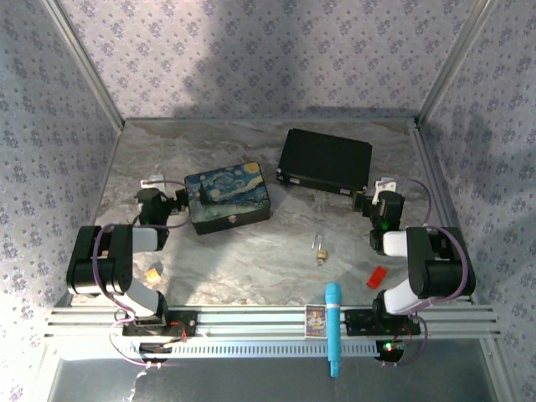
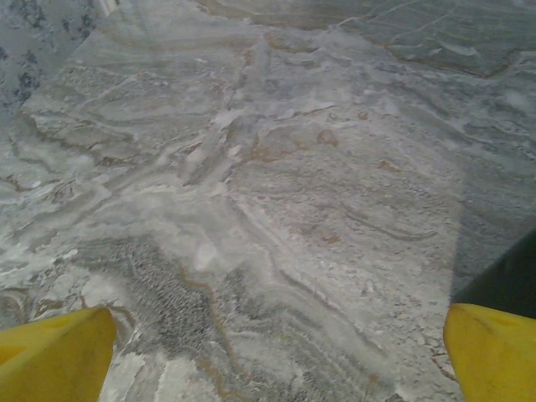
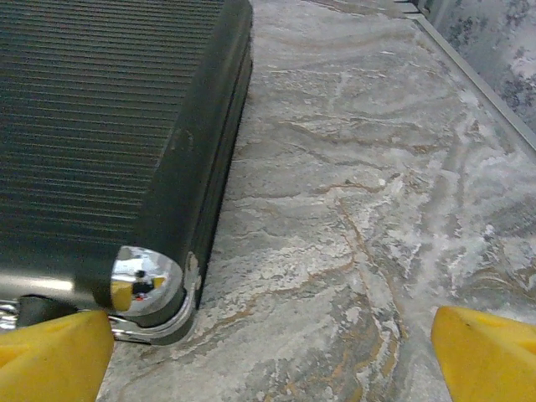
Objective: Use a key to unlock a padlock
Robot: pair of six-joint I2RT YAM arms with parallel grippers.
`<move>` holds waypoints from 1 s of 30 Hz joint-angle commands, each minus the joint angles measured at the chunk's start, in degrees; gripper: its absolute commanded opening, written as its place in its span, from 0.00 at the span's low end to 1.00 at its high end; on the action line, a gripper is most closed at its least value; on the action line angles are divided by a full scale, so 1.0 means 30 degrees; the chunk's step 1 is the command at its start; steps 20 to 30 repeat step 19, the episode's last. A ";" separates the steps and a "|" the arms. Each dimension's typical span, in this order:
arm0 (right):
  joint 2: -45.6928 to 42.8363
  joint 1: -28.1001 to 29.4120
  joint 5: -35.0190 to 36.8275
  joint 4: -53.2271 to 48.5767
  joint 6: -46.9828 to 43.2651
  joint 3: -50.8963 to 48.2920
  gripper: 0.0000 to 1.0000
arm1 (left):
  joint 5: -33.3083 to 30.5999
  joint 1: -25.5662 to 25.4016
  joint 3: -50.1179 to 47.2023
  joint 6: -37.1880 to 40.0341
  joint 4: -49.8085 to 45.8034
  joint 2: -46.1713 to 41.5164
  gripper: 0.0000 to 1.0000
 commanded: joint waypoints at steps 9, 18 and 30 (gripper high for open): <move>0.0229 0.0024 -0.0247 0.0537 -0.0445 0.0371 0.99 | 0.1388 -0.0023 -0.0057 0.0755 0.1192 0.0092 1.00; 0.0239 -0.0086 -0.0915 0.0302 -0.0595 0.0515 0.99 | 0.1353 -0.0017 -0.0057 0.0721 0.1210 0.0074 1.00; 0.0214 -0.0155 -0.1256 0.0109 -0.0639 0.0593 0.99 | 0.1368 -0.0017 -0.0057 0.0714 0.1203 0.0076 1.00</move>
